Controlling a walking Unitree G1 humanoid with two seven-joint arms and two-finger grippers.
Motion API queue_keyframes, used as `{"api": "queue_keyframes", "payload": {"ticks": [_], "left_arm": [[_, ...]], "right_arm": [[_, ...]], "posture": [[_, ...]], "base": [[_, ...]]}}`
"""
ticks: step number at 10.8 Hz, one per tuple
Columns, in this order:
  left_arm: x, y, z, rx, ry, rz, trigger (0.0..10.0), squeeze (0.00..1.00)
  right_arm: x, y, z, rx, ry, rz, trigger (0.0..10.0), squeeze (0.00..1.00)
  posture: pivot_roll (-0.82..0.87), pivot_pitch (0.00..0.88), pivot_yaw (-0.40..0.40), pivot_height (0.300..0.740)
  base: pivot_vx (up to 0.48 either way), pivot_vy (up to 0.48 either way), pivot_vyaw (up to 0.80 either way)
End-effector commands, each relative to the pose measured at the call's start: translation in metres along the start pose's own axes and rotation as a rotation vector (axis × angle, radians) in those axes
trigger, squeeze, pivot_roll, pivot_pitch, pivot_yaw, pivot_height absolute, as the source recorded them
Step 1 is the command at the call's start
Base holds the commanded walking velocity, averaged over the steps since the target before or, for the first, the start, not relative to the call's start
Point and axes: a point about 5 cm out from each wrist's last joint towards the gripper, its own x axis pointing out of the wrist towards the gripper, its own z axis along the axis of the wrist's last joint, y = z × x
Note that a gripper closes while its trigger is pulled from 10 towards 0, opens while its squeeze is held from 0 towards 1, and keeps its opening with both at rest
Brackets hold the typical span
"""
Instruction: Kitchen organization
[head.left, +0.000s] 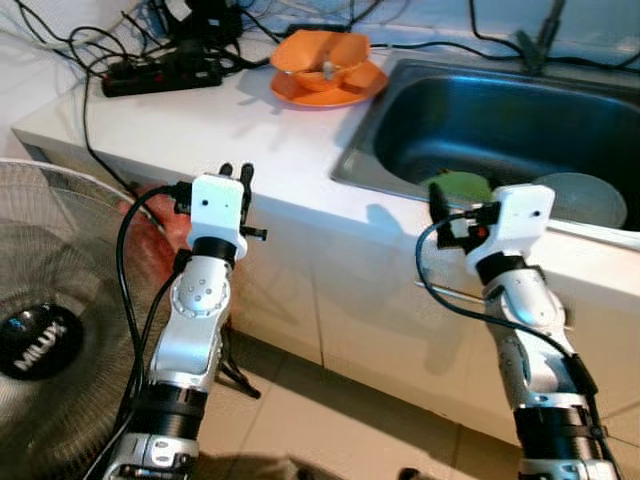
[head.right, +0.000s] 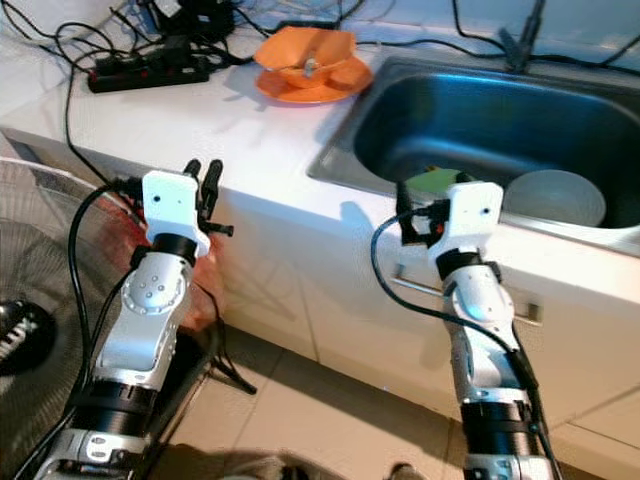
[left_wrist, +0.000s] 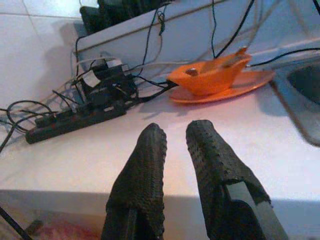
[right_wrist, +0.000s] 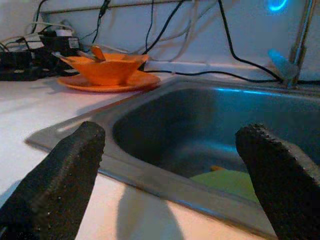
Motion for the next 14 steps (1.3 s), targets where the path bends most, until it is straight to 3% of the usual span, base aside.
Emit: {"api": "queue_keyframes", "payload": {"ticks": [1,3,5,7,13,14], "left_arm": [[-0.0008,0.0026,-0.004,0.005,0.022,-0.003,10.0,0.0],[-0.0011,0.0032,-0.0049,0.008,0.025,-0.003,10.0,0.0],[-0.0023,-0.0009,-0.0058,0.012,0.027,-0.031,10.0,0.0],[-0.0022,-0.0017,-0.0046,-0.004,0.02,-0.035,10.0,0.0],[0.0008,0.0049,-0.0004,0.001,0.005,0.003,10.0,0.0],[0.0018,0.0055,0.0006,0.001,0.001,0.009,10.0,0.0]], "right_arm": [[0.0019,0.003,0.0015,0.002,-0.006,0.005,10.0,0.0],[0.0017,0.0029,0.0012,0.003,-0.005,0.002,10.0,0.0],[0.0018,0.0029,0.0009,0.005,-0.001,-0.002,10.0,0.0],[0.0026,0.0022,-0.0005,0.005,0.012,-0.007,10.0,0.0],[0.0053,0.0033,0.0002,0.023,0.006,-0.01,10.0,0.0],[0.0058,0.0044,0.0012,0.021,0.0,-0.003,10.0,0.0]], "posture": [[-0.01,0.082,0.102,0.74],[-0.01,0.089,0.103,0.74],[-0.01,0.094,0.101,0.74],[0.0,0.094,0.1,0.74],[0.0,0.095,0.095,0.74],[0.0,0.097,0.095,0.74]], "base": [[0.0,0.33,0.0],[0.0,0.33,0.0],[0.0,0.0,0.0],[0.0,0.0,-0.8],[0.0,0.0,0.0],[0.0,0.0,-0.8]]}}
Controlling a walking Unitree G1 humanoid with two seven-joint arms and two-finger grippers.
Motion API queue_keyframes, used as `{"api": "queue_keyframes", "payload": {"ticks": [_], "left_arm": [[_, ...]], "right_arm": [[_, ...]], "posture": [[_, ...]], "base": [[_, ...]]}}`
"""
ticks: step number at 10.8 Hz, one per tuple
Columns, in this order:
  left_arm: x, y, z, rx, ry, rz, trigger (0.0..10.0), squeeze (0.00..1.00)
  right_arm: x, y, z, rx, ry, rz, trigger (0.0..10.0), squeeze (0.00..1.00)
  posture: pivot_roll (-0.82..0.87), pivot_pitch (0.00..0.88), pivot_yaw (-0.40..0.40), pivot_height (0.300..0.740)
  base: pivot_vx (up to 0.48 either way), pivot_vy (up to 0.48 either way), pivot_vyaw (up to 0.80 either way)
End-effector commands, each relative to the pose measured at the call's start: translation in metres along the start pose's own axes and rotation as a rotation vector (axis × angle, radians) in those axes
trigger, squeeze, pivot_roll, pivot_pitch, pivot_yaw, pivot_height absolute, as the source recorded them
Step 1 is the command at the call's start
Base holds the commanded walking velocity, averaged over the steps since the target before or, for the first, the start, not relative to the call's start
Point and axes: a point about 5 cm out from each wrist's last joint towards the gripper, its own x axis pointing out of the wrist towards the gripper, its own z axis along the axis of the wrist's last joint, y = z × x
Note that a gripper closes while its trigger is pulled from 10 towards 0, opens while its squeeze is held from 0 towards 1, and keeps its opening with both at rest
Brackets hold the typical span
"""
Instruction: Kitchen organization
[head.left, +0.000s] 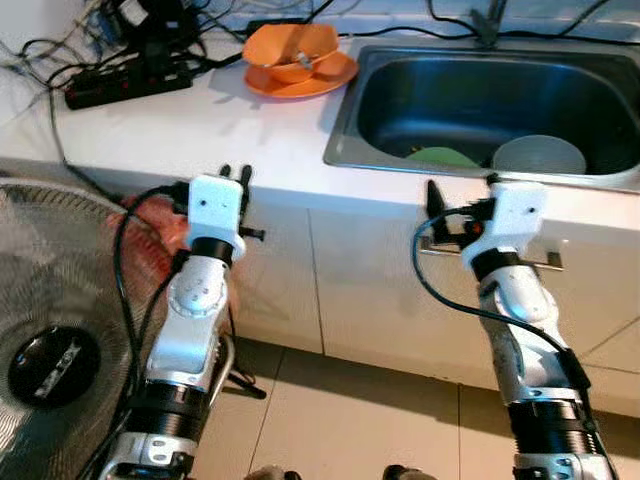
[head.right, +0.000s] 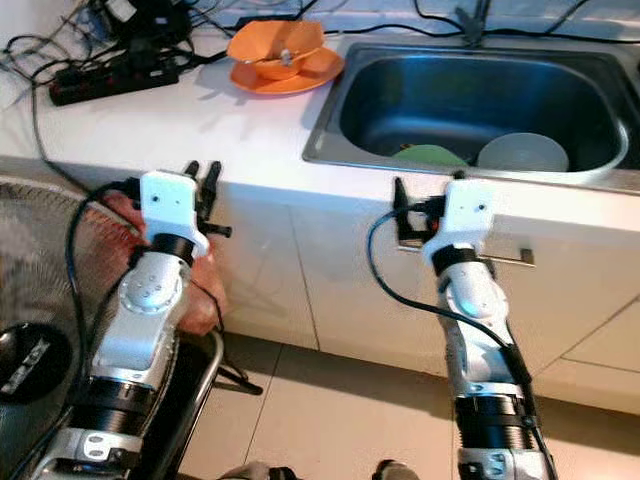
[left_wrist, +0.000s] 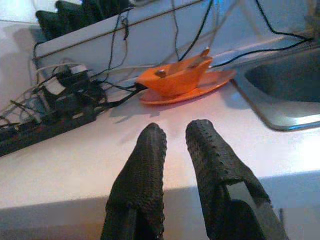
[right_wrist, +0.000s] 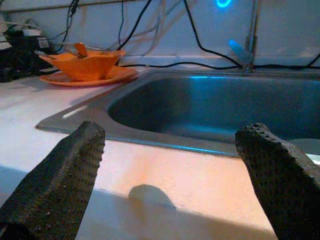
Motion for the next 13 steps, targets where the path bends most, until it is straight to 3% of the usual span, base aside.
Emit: {"api": "queue_keyframes", "payload": {"ticks": [1,6,9,13], "left_arm": [[0.0013,0.0033,0.0014,0.001,-0.004,0.016,10.0,0.0],[0.002,0.0037,0.0012,0.004,0.002,0.018,10.0,0.0],[0.0025,0.0032,0.001,0.007,0.002,0.014,10.0,0.0],[0.0041,0.0021,0.0017,0.007,-0.002,0.008,10.0,0.0]], "right_arm": [[0.001,0.0005,0.0006,0.003,-0.003,0.002,10.0,0.0],[0.0017,0.0006,0.0013,0.006,-0.011,-0.003,10.0,0.0],[0.0017,0.0013,0.001,0.011,-0.009,0.001,10.0,0.0],[0.0028,0.0028,0.0011,0.005,-0.014,0.003,10.0,0.0]], "posture": [[0.0,0.097,0.095,0.74],[0.01,0.097,0.097,0.74],[0.01,0.095,0.098,0.74],[0.0,0.082,0.103,0.74]], "base": [[0.0,0.0,0.0],[0.0,0.0,0.0],[0.286,0.0,-0.68],[0.289,0.0,0.0]]}}
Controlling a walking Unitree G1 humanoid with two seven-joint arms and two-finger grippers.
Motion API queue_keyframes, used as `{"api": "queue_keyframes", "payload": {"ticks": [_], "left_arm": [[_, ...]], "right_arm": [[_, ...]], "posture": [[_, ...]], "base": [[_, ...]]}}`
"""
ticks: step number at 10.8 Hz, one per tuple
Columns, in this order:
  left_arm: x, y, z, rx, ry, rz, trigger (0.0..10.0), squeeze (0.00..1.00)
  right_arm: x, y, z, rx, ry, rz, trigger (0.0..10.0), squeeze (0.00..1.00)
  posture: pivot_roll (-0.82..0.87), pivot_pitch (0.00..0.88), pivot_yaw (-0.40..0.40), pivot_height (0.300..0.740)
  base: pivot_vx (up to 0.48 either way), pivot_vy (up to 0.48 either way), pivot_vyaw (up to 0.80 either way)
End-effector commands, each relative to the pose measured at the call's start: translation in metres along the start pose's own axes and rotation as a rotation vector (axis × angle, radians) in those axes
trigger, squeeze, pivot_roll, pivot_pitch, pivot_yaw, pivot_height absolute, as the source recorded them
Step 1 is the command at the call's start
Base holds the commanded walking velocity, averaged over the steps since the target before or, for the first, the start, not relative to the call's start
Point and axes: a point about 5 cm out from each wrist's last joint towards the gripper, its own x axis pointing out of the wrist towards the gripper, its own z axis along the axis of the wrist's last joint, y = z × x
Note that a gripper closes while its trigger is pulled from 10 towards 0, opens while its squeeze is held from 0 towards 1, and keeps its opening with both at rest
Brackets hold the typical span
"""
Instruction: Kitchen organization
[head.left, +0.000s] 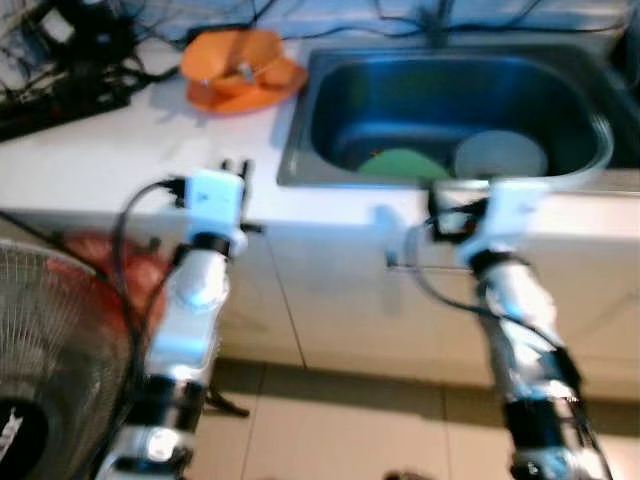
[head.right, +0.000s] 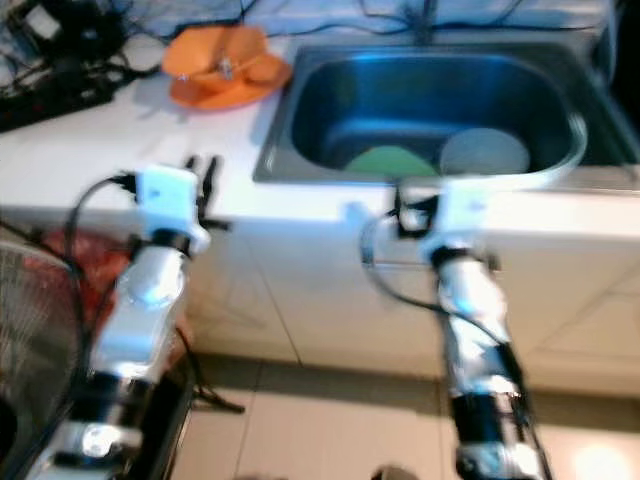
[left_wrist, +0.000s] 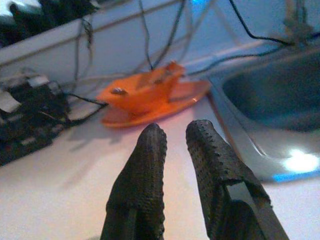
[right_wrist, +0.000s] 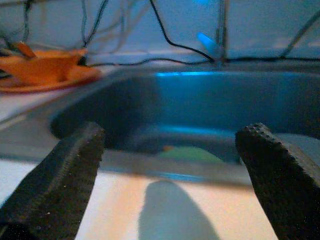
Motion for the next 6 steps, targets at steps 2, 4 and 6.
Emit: {"api": "queue_keyframes", "payload": {"ticks": [2,4,6], "left_arm": [[0.0006,-0.0044,0.0005,-0.001,-0.001,-0.01,10.0,0.0],[0.0003,-0.004,0.0006,-0.002,-0.002,-0.009,10.0,0.0],[0.0005,-0.004,0.0008,-0.004,-0.001,-0.006,10.0,0.0]], "right_arm": [[-0.0022,-0.0039,0.002,-0.025,-0.016,-0.002,10.0,0.0],[-0.0019,-0.0038,0.0027,-0.022,-0.023,0.0,10.0,0.0],[-0.0013,-0.0043,0.0031,-0.023,-0.024,0.001,10.0,0.0]], "posture": [[0.0,0.077,0.102,0.74],[0.0,0.081,0.1,0.74],[0.0,0.084,0.099,0.74]], "base": [[0.289,0.0,0.0],[0.289,0.0,0.0],[0.289,0.0,0.0]]}}
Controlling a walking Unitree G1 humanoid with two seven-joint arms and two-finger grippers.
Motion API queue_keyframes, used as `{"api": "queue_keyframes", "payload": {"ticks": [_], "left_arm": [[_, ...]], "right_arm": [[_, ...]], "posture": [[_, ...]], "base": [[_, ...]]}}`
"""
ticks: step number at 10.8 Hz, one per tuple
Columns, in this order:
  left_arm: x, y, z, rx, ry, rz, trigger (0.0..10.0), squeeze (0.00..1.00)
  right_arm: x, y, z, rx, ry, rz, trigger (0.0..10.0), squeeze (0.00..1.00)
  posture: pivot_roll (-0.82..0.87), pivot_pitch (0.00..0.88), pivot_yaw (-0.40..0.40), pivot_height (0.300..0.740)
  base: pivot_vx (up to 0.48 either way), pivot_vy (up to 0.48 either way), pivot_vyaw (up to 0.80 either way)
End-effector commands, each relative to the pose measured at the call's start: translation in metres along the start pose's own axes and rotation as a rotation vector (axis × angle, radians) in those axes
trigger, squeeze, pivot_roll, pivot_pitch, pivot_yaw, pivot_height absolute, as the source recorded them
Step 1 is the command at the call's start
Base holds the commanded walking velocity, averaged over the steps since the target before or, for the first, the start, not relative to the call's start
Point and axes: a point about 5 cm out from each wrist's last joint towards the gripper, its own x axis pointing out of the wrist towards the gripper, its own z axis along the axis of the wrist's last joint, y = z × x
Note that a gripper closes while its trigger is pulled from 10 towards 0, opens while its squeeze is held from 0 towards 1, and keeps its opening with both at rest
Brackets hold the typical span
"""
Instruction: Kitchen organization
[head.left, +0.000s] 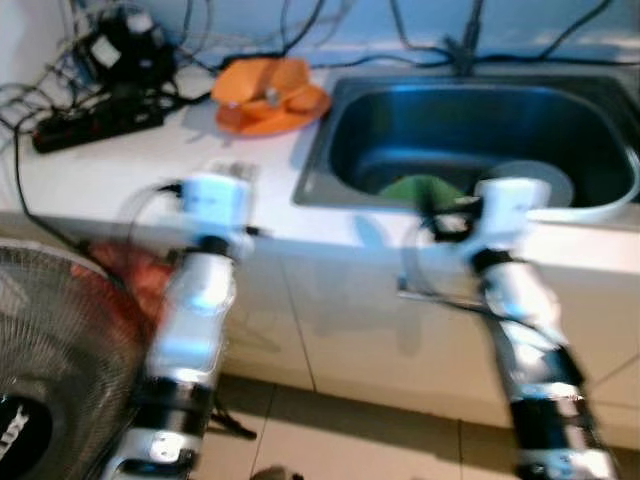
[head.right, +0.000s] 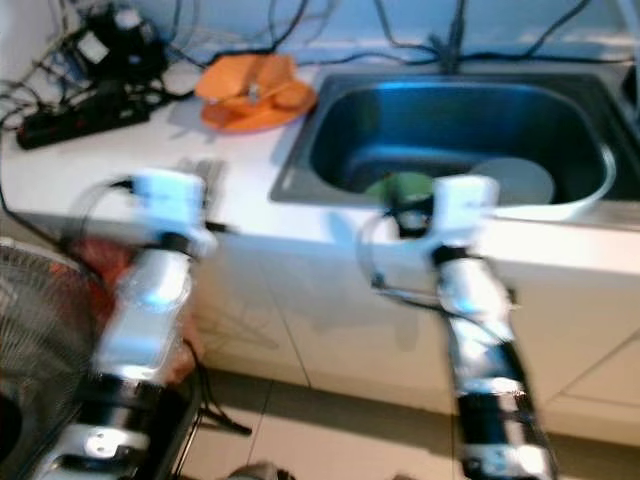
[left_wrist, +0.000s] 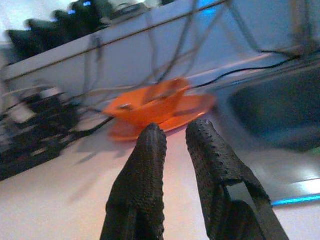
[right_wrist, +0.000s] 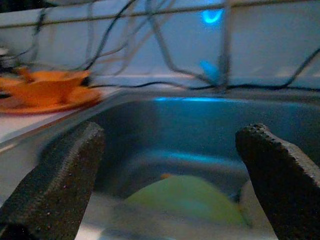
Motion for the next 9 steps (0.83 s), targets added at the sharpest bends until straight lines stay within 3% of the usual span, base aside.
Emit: {"api": "queue_keyframes", "payload": {"ticks": [1,9], "left_arm": [[0.0013,0.0131,0.0015,0.018,-0.005,0.039,10.0,0.0],[0.0018,0.0137,0.002,0.016,-0.006,0.049,10.0,0.0]], "right_arm": [[0.0016,0.0094,0.0014,0.013,-0.011,0.025,10.0,0.0],[0.0021,0.0074,0.0017,0.012,-0.012,0.021,10.0,0.0]], "posture": [[0.0,0.084,0.097,0.74],[0.01,0.094,0.096,0.74]], "base": [[0.289,0.0,0.0],[0.288,0.0,0.0]]}}
